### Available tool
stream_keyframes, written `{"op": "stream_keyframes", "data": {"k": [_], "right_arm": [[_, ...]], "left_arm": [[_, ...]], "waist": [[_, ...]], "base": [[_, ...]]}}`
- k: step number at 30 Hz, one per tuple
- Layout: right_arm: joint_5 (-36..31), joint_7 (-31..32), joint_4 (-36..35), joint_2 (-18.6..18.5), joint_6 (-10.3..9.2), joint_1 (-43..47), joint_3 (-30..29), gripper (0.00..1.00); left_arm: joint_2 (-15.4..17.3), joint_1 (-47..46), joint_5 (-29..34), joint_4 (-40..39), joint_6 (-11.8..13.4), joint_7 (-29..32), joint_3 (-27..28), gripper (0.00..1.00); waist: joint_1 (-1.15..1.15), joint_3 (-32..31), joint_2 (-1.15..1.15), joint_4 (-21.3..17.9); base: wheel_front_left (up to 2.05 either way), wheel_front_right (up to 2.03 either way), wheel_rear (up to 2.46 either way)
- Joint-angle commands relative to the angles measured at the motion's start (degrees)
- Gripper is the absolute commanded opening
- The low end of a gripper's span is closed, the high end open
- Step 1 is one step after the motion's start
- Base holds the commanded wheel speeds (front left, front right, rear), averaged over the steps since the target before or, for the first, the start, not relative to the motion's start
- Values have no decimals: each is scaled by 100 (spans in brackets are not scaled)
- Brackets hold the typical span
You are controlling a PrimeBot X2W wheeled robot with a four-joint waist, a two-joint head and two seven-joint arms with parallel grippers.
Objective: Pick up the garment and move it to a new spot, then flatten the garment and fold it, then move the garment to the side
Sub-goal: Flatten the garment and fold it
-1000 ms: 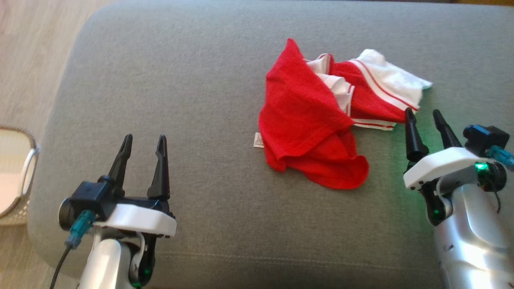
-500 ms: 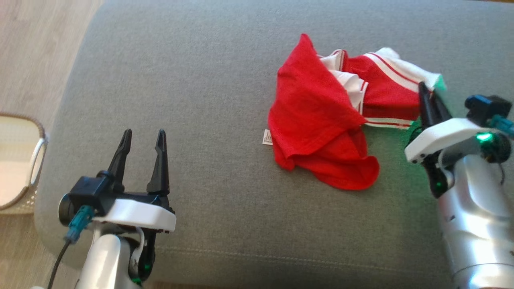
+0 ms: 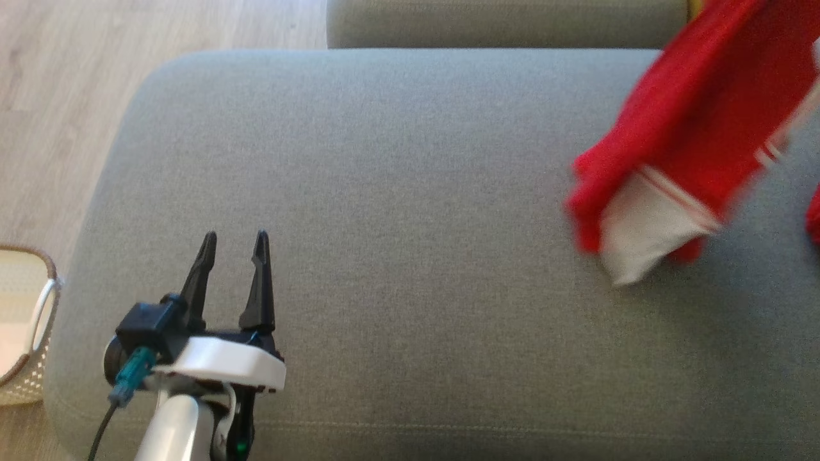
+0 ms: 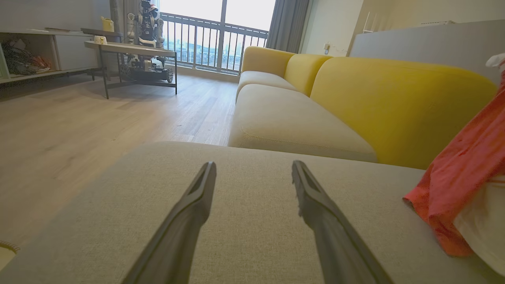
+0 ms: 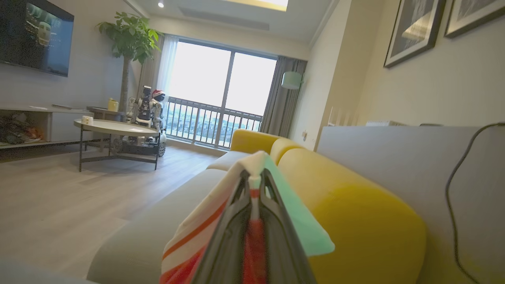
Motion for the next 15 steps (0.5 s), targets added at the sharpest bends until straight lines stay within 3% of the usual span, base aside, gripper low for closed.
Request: {"op": "stream_keyframes", "data": {"k": [1,4,7,11,15], "right_arm": [[-80,47,-261,-82,-2,-336,86,0],[-370,186,-445,-275,-2,-859,23,0],[-655,232,-573,-228,-2,-1336,97,0],[-731,451,-467,245,-2,-1619,580,0],[-641,741,-19,880,-2,-1309,1198,0]], "left_arm": [[36,-124,-32,-188,47,-29,151,100],[36,-37,-75,-211,75,-29,156,100],[36,8,-110,-219,86,-29,149,100],[36,17,-153,-237,97,-29,118,100],[36,-45,-187,-236,94,-29,-26,100]], "waist": [[0,-79,0,-7],[0,-154,0,16],[0,-192,0,66],[0,-149,0,153],[0,12,0,315]], "base": [[0,0,0],[0,0,0],[0,0,0],[0,0,0],[0,0,0]]}}
